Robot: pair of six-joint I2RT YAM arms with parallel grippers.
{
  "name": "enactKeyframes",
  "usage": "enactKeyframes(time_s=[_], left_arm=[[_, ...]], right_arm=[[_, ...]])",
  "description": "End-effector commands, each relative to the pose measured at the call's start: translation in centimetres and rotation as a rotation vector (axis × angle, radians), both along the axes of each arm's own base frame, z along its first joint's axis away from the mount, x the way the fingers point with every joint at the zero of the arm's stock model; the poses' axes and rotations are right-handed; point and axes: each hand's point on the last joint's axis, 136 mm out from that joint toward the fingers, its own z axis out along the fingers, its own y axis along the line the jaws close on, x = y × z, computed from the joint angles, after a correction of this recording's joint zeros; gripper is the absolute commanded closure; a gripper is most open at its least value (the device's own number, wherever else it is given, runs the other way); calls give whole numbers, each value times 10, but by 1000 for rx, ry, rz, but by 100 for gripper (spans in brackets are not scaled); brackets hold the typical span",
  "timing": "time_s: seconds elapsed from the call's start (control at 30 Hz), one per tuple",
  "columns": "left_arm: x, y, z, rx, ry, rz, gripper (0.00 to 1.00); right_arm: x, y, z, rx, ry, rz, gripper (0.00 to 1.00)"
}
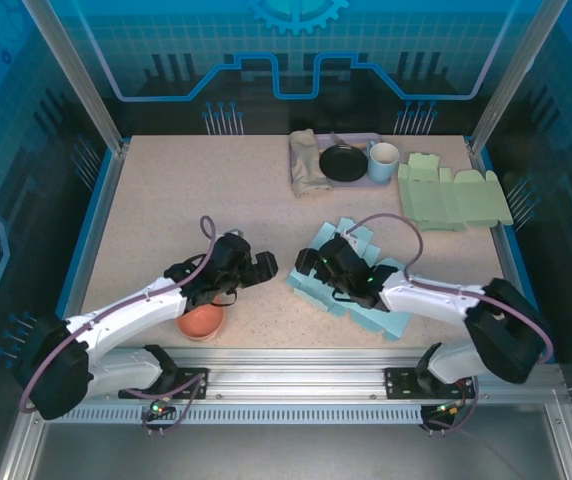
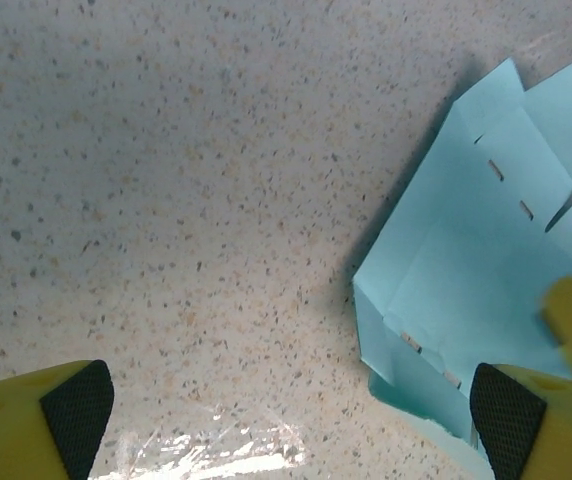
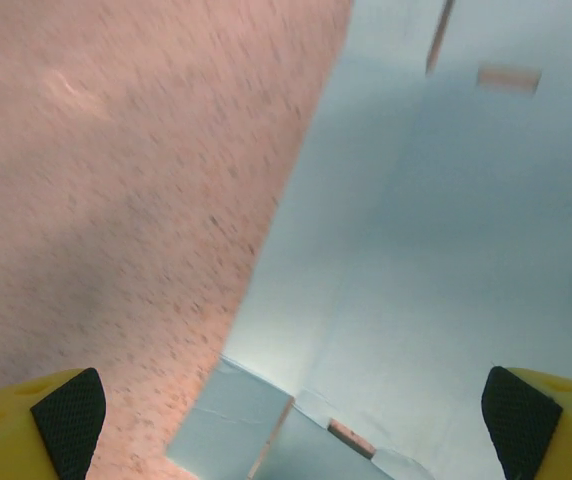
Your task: Fold the paper box
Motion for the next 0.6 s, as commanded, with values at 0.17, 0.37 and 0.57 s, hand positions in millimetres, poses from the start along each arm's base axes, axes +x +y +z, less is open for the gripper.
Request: enactKeyframes(time_s=[0.17,0.37,0.57], left_arm=[[1,-30,-10,-133,74,5,8],[2,-72,-27,-151,135,-34,14],[12,-87,-45,-163,162,22,37]], right_arm=[[-16,-112,40,-285,7,-88,0],[-42,-151,48,-221,-62,-123,2],[-56,-158,45,-159,-96,-116,6]])
